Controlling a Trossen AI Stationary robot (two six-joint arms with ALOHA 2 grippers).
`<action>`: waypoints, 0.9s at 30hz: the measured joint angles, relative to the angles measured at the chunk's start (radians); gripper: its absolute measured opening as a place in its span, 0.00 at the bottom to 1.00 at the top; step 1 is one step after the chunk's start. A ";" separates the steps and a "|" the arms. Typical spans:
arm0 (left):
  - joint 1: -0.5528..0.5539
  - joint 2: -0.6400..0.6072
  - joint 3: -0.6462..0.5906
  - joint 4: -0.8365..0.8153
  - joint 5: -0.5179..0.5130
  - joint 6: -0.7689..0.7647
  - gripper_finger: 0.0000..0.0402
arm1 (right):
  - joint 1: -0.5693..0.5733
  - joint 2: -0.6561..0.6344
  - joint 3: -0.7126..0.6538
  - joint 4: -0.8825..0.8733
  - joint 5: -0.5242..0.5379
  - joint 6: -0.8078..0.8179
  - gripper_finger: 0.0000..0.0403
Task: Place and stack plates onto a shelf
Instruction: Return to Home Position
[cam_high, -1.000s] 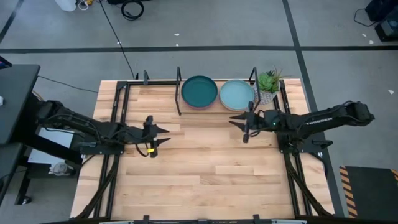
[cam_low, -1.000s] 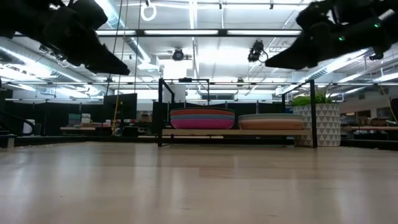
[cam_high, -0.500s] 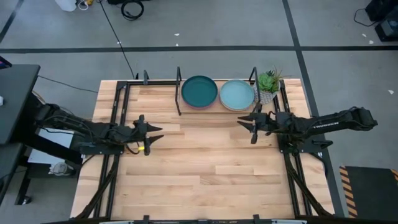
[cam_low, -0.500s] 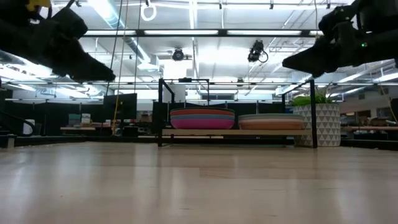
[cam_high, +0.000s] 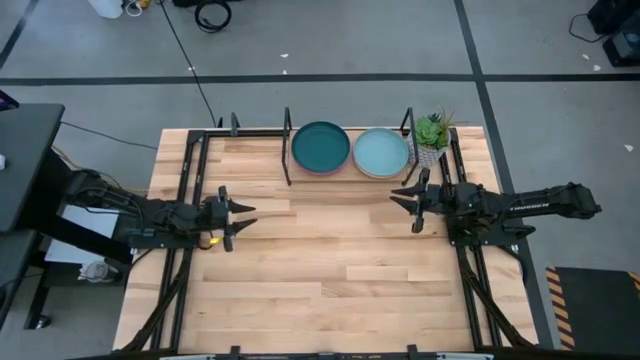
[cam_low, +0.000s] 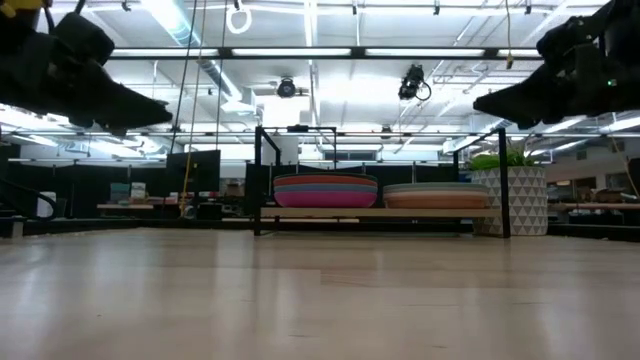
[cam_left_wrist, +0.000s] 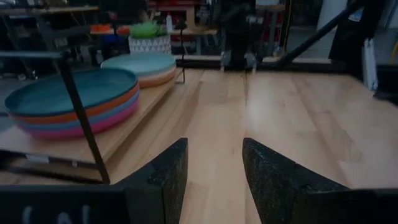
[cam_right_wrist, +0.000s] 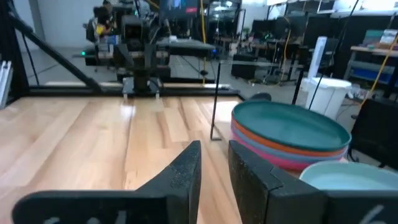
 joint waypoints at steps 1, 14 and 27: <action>-0.004 -0.003 0.000 0.007 -0.001 0.013 0.40 | 0.000 -0.010 0.000 -0.020 -0.002 0.004 0.21; -0.002 -0.005 0.000 0.052 -0.008 0.185 0.40 | 0.000 -0.023 0.000 0.095 -0.023 0.027 0.21; -0.002 -0.003 -0.001 0.074 -0.007 0.085 0.40 | 0.000 -0.023 0.000 0.095 -0.022 0.033 0.21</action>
